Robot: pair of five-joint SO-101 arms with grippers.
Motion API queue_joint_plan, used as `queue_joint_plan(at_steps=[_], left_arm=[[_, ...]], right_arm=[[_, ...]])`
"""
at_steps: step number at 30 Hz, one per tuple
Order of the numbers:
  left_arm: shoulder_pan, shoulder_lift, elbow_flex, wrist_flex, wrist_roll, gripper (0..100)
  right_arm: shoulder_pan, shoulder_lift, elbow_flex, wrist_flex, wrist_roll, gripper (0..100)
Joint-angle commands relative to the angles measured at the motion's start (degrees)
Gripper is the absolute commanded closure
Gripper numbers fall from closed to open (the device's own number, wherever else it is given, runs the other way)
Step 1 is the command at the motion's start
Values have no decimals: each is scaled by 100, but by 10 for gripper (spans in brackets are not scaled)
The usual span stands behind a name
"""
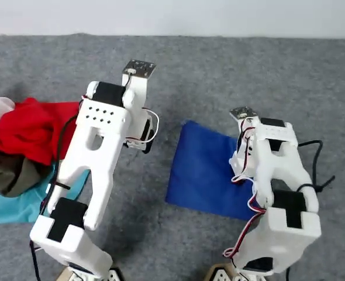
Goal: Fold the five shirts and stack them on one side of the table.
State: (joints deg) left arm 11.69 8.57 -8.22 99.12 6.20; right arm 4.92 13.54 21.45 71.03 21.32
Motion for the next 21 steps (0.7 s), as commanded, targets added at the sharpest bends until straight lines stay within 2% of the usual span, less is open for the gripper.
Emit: queue_joint_plan(at_steps=[1, 6, 8, 15, 21], left_arm=[[-35, -281, 4, 158, -70, 855], [-35, -281, 4, 158, -70, 855], [-35, -281, 4, 158, -70, 855], [-44, -281, 4, 158, -70, 855], [-44, -281, 4, 158, -70, 856]], right_arm=[[66, 189, -114, -101, -70, 691], [66, 215, -281, -92, -70, 946], [66, 224, -360, -101, -70, 995], [207, 180, -862, 13, -62, 990], [1165, 180, -1881, 295, -53, 990]])
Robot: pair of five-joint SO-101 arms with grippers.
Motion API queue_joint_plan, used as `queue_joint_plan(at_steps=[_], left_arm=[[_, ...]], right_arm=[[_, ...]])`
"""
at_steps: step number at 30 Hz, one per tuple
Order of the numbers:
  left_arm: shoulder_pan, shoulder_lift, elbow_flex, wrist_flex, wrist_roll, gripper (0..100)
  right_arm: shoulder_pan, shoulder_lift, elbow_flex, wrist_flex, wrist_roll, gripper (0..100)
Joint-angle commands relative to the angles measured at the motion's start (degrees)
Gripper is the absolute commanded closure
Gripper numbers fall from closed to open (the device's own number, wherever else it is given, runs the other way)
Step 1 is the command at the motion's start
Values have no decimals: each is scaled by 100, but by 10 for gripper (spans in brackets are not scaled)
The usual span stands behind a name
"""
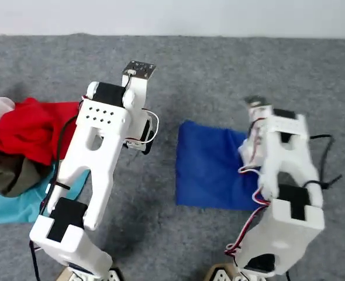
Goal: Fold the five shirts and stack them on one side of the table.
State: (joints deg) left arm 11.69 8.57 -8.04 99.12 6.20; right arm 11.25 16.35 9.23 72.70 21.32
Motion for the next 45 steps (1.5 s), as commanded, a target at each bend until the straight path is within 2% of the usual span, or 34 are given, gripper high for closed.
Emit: queue_joint_plan(at_steps=[1, 7, 15, 24, 31, 34, 36, 41, 45], left_arm=[[-44, -281, -13, 158, -70, 856], [-44, -281, -13, 158, -70, 856], [-53, -281, -13, 158, -70, 856], [-53, -281, 180, 158, -70, 856], [-53, -290, 479, 158, -70, 857], [-53, -290, 479, 158, -70, 888], [-53, -290, 479, 158, -70, 904], [-53, -290, 479, 158, -70, 908], [-53, -290, 479, 158, -70, 908]], right_arm=[[760, -84, -853, 171, -44, 990], [2141, 13, -1521, -110, 53, 990], [3899, 743, -1547, -1024, 1240, 990], [5429, 1226, -1547, -2211, 1758, 990], [5842, 1235, -1547, -2299, 1749, 990], [5903, 1244, -1547, -2299, 1732, 984], [5763, 1235, -1547, -2246, 1758, 938], [5349, 963, -1978, -1886, 1732, 705], [5086, 620, -2778, -1297, 1723, 700]])
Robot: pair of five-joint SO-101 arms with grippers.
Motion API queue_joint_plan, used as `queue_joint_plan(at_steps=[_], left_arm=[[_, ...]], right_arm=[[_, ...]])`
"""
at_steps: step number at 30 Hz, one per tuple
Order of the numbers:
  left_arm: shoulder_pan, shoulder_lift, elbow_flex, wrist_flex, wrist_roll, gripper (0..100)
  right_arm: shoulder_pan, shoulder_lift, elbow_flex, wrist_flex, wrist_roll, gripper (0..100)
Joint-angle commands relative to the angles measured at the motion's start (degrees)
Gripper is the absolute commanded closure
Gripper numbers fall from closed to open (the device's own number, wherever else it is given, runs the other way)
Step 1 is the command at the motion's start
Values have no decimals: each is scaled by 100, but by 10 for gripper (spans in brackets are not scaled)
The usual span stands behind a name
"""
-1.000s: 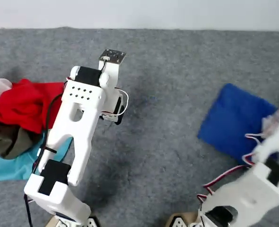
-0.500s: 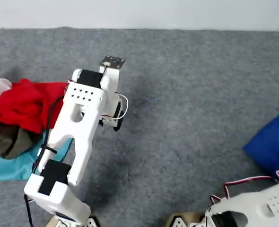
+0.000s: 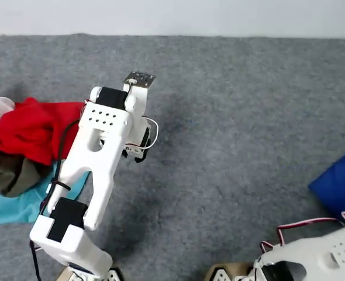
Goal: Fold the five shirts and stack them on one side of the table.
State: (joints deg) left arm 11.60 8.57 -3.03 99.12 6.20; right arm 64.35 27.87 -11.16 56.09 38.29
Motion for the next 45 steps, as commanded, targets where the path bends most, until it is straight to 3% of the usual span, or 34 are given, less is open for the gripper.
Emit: queue_joint_plan(at_steps=[1, 7, 13, 19, 23, 27, 30, 33, 40, 45], left_arm=[[-44, -290, -22, 158, -70, 908], [-44, -290, -22, 158, -70, 908], [-343, -712, -163, 158, -35, 906], [-1503, -1785, -884, 158, -9, 879], [-2602, -2110, -875, 158, -651, 870], [-3938, -1916, -892, 97, -1275, 867], [-4642, -1512, -892, -396, -1670, 867], [-4835, -914, -910, -1064, -1811, 867], [-4316, 281, -1253, -1811, -1802, 870], [-3965, 1178, -2044, -1890, -1811, 893]], right_arm=[[-277, -629, -949, 444, -26, 700], [-655, -1033, -2207, 963, -501, 700], [-1886, -1349, -2541, 2501, -633, 700], [-3758, -1429, -2541, 4031, -905, 701], [-5270, -1437, -2558, 4655, -905, 747], [-6114, -1437, -2558, 4681, -1187, 768], [-6387, -1376, -2549, 4681, -1354, 753], [-6519, -1367, -2523, 4681, -1354, 755], [-6396, -1393, -2497, 4690, -1319, 756], [-6255, -1420, -2084, 4690, -1319, 757]])
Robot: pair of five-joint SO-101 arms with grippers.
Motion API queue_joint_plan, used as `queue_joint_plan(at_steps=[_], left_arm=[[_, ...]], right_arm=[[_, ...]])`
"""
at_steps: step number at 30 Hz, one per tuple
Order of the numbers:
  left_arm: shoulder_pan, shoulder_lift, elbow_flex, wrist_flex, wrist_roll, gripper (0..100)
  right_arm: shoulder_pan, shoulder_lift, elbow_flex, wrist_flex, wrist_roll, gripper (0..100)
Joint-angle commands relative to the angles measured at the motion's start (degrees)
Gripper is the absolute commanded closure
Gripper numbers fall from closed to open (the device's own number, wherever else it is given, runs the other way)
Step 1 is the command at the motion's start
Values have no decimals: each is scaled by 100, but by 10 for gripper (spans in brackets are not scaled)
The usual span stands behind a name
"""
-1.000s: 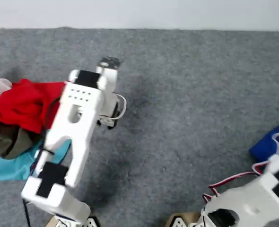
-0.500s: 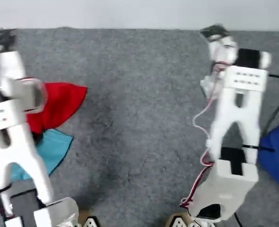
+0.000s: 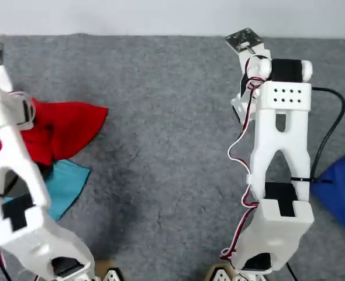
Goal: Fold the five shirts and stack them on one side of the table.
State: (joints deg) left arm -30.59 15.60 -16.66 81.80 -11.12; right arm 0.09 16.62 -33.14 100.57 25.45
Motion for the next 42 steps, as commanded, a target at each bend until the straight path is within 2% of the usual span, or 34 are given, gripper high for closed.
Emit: queue_joint_plan(at_steps=[1, 3, 11, 14, 20, 24, 26, 30, 32, 37, 40, 42], left_arm=[[273, 624, -866, -132, -79, 922], [273, 914, -1297, 62, -79, 989], [633, 1503, -3152, 1934, -35, 987], [738, 1187, -3345, 1899, 114, 987], [932, 255, -2853, 1890, 290, 986], [501, 193, -2659, 1846, 510, 984], [246, 352, -2633, 1846, 1002, 956], [0, 941, -2237, 1881, 2347, 780], [-53, 1178, -2000, 1881, 2787, 722], [-62, 1873, -1824, 1837, 2927, 718], [-44, 2505, -2114, 1565, 2927, 719], [-44, 2884, -2501, 1556, 2927, 755]], right_arm=[[180, -295, 220, 242, -35, 757], [215, -303, 448, 242, -35, 757], [215, -303, 642, 233, -70, 757], [224, -295, 642, 233, -70, 757], [251, -295, 642, 233, -62, 757], [259, -295, 642, 233, -35, 757], [268, -295, 642, 242, -35, 757], [233, -295, 651, 242, -35, 757], [224, -295, 651, 251, -35, 757], [224, -295, 818, 251, -26, 757], [215, -303, 1116, 251, -26, 757], [224, -303, 1266, 242, -26, 757]])
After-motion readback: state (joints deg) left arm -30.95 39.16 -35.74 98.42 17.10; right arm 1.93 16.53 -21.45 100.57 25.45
